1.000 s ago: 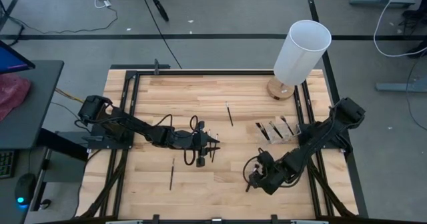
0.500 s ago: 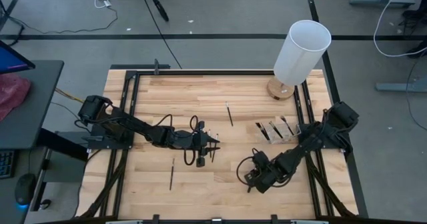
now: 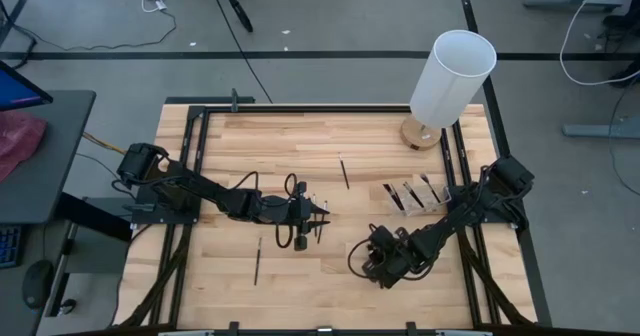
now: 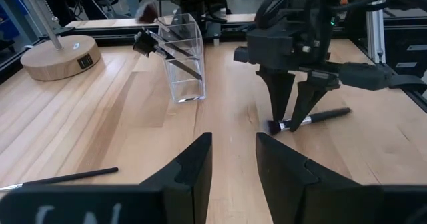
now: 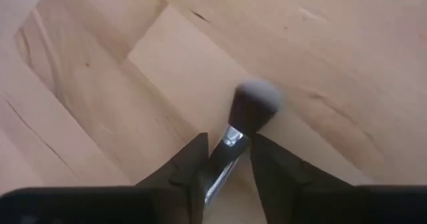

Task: Put items in baskets/containers
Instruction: Put the black powder brush into the transparent bin

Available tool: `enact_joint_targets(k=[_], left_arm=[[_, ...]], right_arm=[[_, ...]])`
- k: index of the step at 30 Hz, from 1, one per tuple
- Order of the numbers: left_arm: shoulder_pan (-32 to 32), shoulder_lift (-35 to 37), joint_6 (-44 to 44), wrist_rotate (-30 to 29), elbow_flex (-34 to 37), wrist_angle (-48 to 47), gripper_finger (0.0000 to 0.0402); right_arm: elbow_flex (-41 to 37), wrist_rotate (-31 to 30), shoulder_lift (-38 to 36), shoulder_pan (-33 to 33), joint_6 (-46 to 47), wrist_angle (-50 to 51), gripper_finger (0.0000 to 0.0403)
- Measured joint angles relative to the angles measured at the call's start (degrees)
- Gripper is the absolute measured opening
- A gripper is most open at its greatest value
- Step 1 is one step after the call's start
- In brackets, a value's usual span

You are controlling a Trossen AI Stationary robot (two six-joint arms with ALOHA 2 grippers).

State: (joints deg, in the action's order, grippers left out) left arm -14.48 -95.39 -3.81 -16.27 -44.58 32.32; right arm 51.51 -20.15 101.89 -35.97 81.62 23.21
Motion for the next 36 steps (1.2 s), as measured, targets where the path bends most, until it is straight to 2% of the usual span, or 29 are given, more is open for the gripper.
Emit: enact_joint_targets(k=[8,13,16,20,28,32,36], left_arm=[[0.00,0.00,-0.02,0.02,0.00,0.00,0.0117],[0.00,0.00,-0.02,0.01,0.00,0.00,0.0117],[0.00,-0.02,-0.02,0.00,0.00,0.00,0.0117],[0.00,-0.02,-0.02,0.02,0.00,0.00,0.0117],[0.00,-0.02,-0.02,0.02,0.00,-0.03,0.0117],[0.00,-0.02,-0.02,0.00,0.00,-0.04,0.0117],[0.00,-0.02,-0.03,0.00,0.00,-0.04,0.0117]], right_arm=[[0.17,-1.71,3.00,-0.61,-6.34,-1.51,0.0071],[0.12,-3.21,3.09,-2.63,-9.92,-1.48,0.0031],[0.01,-6.05,3.20,-4.18,-10.90,-1.59,0.0015],[-0.11,-10.74,2.41,-6.10,-9.86,-1.69,0.0015],[-0.26,-12.13,1.48,-7.34,-10.12,-1.10,0.0018],[-0.26,-11.91,1.51,-7.16,-10.09,-1.23,0.0043],[-0.26,-10.81,1.51,-6.83,-11.39,-1.23,0.0091]])
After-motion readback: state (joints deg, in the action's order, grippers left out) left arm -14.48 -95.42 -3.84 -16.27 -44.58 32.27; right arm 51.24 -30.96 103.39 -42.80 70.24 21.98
